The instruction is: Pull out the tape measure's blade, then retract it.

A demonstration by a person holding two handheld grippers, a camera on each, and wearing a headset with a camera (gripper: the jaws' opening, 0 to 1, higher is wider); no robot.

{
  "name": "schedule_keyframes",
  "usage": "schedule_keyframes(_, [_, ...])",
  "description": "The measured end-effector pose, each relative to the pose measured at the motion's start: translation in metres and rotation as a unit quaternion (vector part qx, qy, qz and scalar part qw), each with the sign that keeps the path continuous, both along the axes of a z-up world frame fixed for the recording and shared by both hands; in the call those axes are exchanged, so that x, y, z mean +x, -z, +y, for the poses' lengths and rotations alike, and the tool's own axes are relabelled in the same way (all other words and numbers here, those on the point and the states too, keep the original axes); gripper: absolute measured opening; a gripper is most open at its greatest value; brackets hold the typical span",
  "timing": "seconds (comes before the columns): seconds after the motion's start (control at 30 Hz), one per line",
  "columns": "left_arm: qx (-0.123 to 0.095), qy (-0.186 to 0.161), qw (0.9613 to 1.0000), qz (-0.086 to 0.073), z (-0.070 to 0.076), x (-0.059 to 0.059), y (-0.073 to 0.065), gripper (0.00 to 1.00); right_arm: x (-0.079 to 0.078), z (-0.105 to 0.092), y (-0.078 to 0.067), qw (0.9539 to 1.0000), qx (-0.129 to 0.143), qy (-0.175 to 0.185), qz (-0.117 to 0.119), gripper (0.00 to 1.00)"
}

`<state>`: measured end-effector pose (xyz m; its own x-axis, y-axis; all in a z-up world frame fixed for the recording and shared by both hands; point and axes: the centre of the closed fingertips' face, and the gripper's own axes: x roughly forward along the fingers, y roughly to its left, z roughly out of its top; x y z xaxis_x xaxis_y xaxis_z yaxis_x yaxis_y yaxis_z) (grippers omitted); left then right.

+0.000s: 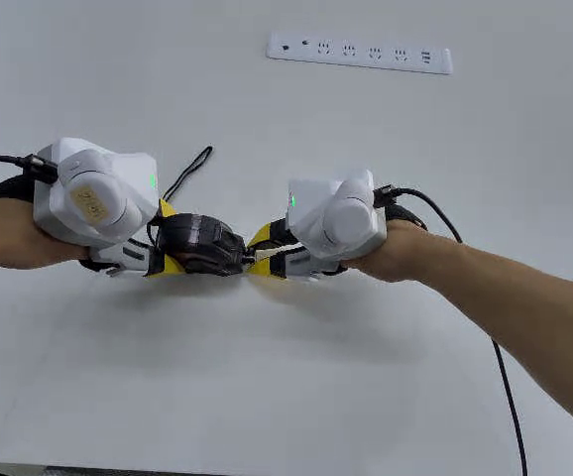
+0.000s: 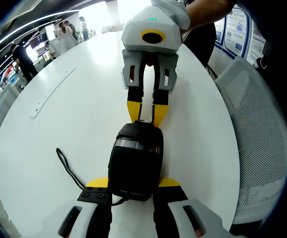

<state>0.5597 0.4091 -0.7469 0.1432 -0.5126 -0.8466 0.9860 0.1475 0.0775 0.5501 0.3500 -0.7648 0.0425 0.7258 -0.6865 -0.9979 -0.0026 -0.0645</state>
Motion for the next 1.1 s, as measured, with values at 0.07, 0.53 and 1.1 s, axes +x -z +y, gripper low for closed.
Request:
schedule_keyframes(0.07, [-0.001,0.000,1.0000,0.000,0.000,0.000,0.000,0.29,0.000,-0.001,0.000,1.0000,-0.001,-0.001,-0.001,0.11])
schedule_keyframes(0.53, [-0.002,-0.007,1.0000,0.002,0.002,0.000,0.000,0.29,0.001,-0.012,-0.004,0.9998,-0.006,-0.011,-0.013,0.11])
schedule_keyframes(1.1, [-0.002,-0.009,1.0000,-0.001,0.001,0.000,0.000,0.29,-0.001,-0.031,-0.006,0.9999,-0.007,-0.010,-0.009,0.11])
